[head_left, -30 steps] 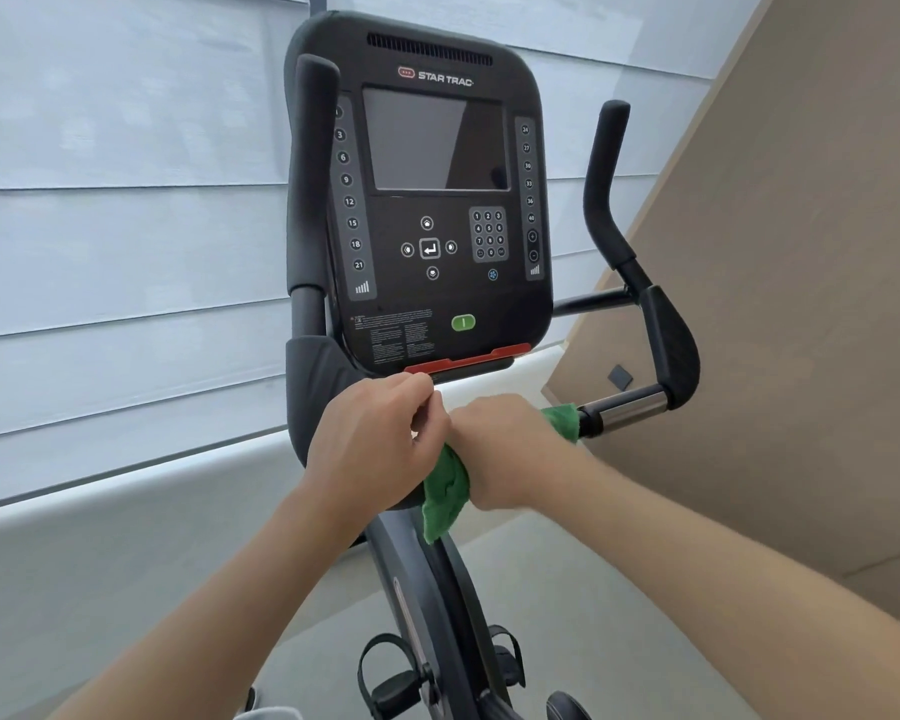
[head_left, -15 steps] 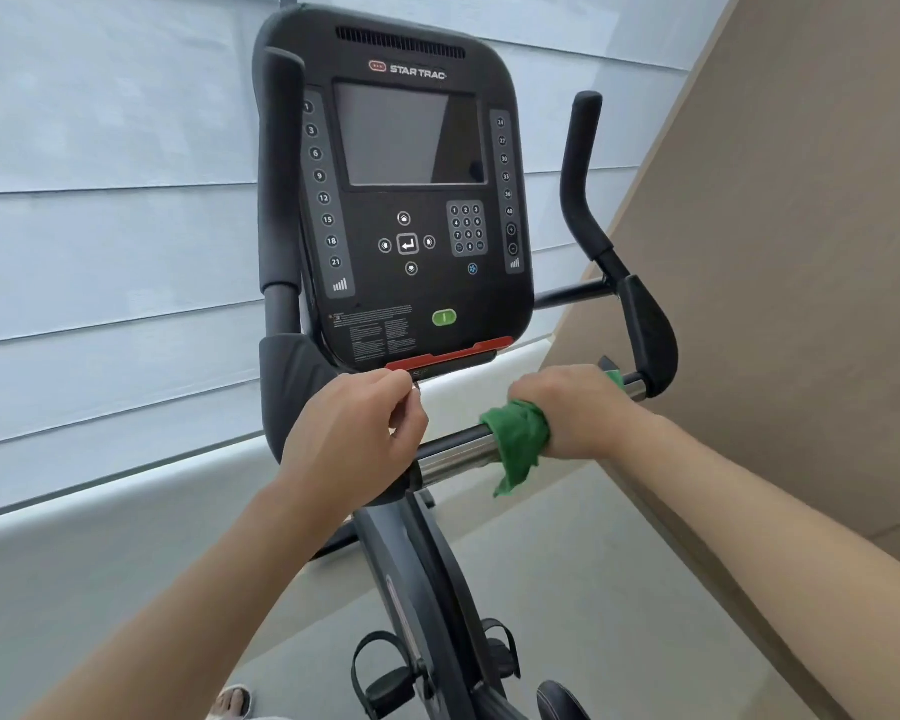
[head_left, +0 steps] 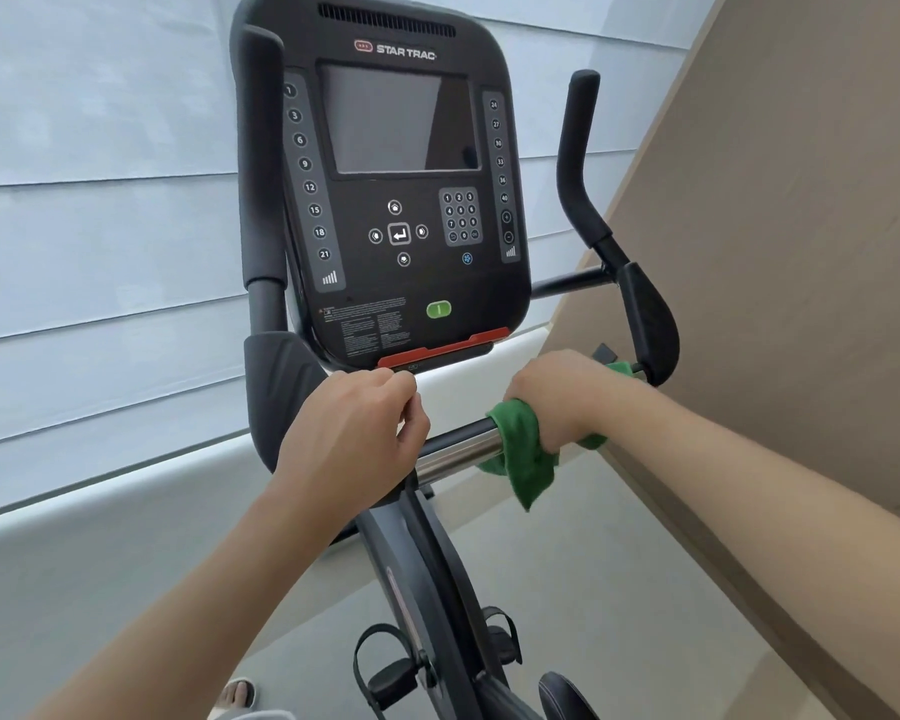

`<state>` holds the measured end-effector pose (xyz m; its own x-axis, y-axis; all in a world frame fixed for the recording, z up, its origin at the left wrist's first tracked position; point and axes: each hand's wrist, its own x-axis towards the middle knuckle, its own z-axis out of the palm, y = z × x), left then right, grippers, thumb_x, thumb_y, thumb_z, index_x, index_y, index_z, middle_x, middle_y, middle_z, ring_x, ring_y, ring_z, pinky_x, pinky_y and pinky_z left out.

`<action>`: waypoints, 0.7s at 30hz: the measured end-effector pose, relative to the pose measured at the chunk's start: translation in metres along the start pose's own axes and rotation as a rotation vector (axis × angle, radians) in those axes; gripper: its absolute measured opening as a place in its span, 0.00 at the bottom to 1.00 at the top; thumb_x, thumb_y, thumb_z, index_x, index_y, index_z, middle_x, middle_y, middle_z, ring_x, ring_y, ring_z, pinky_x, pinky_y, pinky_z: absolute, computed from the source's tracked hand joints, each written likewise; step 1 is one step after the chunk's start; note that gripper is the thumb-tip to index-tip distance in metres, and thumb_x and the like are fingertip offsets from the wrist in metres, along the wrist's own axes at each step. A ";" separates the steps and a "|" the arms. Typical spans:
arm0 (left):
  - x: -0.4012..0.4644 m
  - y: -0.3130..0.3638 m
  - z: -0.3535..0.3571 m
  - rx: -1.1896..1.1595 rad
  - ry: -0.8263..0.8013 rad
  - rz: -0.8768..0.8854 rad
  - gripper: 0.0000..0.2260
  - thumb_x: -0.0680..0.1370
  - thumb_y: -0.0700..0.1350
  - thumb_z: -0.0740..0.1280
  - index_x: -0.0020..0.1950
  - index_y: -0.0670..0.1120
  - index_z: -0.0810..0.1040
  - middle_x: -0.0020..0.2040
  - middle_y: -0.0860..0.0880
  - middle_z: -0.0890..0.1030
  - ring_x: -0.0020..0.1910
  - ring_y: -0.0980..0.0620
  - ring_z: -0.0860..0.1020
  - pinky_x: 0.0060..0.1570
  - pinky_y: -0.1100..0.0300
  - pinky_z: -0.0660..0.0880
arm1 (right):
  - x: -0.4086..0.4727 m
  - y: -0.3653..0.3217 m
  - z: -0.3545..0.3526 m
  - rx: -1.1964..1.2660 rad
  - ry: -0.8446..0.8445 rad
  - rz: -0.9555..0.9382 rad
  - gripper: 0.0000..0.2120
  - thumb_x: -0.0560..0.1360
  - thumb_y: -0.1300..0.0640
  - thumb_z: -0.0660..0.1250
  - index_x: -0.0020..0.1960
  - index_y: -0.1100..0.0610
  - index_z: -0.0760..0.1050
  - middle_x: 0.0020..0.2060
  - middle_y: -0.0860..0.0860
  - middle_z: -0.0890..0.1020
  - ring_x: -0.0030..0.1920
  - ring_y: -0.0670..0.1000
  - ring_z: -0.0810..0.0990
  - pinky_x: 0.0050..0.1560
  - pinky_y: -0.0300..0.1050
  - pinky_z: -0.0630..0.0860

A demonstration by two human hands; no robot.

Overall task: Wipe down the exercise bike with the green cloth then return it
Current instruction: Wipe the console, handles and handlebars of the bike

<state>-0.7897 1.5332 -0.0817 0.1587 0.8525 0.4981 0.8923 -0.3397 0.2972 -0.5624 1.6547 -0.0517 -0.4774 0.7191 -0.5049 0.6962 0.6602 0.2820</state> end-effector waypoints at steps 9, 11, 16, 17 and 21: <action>0.001 -0.002 0.003 0.096 -0.041 0.023 0.17 0.79 0.43 0.68 0.33 0.50 0.65 0.27 0.55 0.66 0.26 0.54 0.65 0.32 0.67 0.53 | 0.004 -0.002 -0.016 0.105 -0.159 0.019 0.11 0.64 0.56 0.78 0.43 0.50 0.80 0.37 0.47 0.83 0.40 0.50 0.83 0.44 0.48 0.84; 0.001 -0.003 0.009 0.140 -0.052 0.002 0.16 0.81 0.49 0.66 0.33 0.51 0.69 0.27 0.56 0.71 0.26 0.56 0.69 0.33 0.64 0.62 | -0.003 -0.008 0.011 0.038 0.103 0.060 0.08 0.67 0.54 0.75 0.42 0.49 0.76 0.37 0.45 0.81 0.40 0.50 0.81 0.45 0.48 0.81; 0.007 0.035 0.026 0.078 -0.204 -0.085 0.14 0.83 0.61 0.57 0.48 0.54 0.76 0.39 0.56 0.79 0.36 0.56 0.76 0.40 0.56 0.74 | -0.013 -0.004 0.082 0.071 0.884 0.034 0.11 0.69 0.59 0.70 0.51 0.53 0.78 0.42 0.49 0.79 0.42 0.55 0.77 0.44 0.51 0.73; 0.011 0.044 0.030 0.048 -0.256 -0.100 0.14 0.82 0.62 0.57 0.51 0.54 0.74 0.42 0.55 0.78 0.38 0.55 0.76 0.38 0.56 0.75 | -0.014 0.005 0.085 0.082 0.881 -0.007 0.13 0.71 0.59 0.68 0.55 0.53 0.79 0.45 0.49 0.80 0.44 0.54 0.77 0.45 0.51 0.74; 0.014 0.056 0.045 0.161 -0.403 -0.066 0.13 0.81 0.61 0.61 0.56 0.52 0.69 0.44 0.54 0.77 0.38 0.51 0.78 0.36 0.55 0.76 | -0.028 0.062 0.090 0.191 0.786 0.027 0.16 0.72 0.56 0.70 0.60 0.53 0.78 0.49 0.49 0.81 0.48 0.53 0.79 0.50 0.52 0.77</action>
<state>-0.7184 1.5437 -0.0945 0.2227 0.9680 0.1153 0.9555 -0.2402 0.1710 -0.4576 1.6559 -0.0935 -0.6469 0.7234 0.2413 0.7585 0.6430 0.1059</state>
